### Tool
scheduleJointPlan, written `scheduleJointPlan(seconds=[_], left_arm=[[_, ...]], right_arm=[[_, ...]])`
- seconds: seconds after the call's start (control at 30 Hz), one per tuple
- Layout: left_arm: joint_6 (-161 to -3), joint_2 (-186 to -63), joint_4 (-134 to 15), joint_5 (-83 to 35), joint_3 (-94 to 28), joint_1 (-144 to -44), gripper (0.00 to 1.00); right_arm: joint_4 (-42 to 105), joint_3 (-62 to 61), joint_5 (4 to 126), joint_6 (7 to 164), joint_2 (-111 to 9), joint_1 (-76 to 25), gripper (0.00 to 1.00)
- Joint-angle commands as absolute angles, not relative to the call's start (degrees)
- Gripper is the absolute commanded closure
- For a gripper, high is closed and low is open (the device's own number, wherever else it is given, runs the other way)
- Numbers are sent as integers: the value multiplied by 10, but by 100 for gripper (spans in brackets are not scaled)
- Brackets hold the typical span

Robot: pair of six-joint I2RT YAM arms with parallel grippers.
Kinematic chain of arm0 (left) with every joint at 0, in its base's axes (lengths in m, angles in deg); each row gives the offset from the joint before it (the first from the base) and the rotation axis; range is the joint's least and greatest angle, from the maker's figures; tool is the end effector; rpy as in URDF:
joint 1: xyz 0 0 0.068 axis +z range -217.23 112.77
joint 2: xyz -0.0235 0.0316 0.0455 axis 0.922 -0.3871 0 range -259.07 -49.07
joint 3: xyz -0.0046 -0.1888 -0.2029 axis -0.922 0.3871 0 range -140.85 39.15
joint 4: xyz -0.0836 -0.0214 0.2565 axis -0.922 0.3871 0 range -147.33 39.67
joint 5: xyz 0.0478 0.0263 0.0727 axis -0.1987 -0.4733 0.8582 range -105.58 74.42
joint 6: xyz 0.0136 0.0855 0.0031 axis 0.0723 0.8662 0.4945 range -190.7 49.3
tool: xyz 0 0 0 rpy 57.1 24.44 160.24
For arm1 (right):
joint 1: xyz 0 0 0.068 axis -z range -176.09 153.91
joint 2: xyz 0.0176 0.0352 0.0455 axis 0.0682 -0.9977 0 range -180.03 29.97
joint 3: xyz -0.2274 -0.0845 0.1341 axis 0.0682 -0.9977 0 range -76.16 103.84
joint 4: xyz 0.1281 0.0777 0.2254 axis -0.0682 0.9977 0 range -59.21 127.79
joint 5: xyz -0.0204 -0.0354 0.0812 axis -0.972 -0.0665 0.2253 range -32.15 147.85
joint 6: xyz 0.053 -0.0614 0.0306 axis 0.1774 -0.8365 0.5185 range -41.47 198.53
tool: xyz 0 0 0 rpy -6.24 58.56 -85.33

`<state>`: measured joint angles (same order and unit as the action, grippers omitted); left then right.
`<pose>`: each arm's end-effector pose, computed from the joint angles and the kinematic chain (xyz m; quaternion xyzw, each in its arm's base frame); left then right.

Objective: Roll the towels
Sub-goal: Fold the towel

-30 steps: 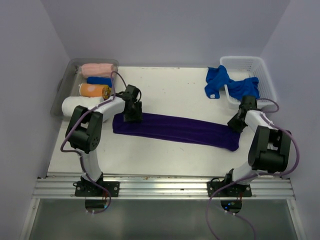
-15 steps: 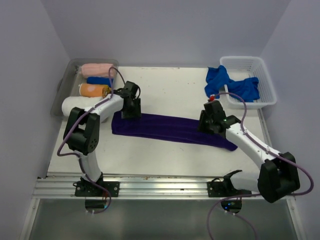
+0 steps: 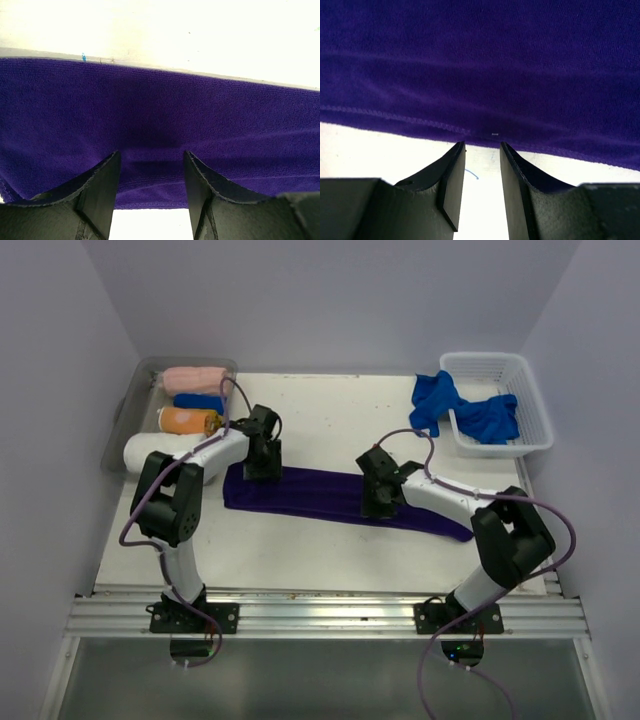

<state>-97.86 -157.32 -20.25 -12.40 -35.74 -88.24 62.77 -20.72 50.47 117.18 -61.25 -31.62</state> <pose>0.3751 -0.1396 0.1368 -0.0575 0.9834 -0.0443 0.1662 0.2695 0.1803 0.1428 0.0391 0.9785 0.0657 0.1916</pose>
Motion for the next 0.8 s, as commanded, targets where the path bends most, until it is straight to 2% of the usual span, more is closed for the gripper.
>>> scheduleJointPlan(seconds=[0.0, 0.27, 0.37, 0.43, 0.47, 0.57, 0.63, 0.77], left_arm=[[-965, -1570, -202, -124, -372, -879, 44], [-965, -1568, -203, -127, -370, -879, 44], [-963, -1568, -203, -125, -370, -879, 44], [-962, -1568, -202, -125, -370, -879, 44], [-962, -1569, -202, -124, -370, -878, 44], [-962, -1571, -202, -122, -368, -875, 44], [-961, -1573, -204, -122, -367, -874, 44], [-960, -1576, -203, -122, -366, -869, 44]], right_arm=[[614, -182, 470, 1198, -628, -321, 62], [606, -175, 439, 1205, -666, -320, 64], [602, -180, 438, 1206, -679, -320, 70], [599, -187, 439, 1210, -679, -321, 78], [600, -188, 439, 1210, -678, -320, 86], [602, -194, 435, 1215, -663, -320, 97], [608, -195, 433, 1214, -651, -320, 100], [617, -193, 440, 1207, -632, -321, 98]])
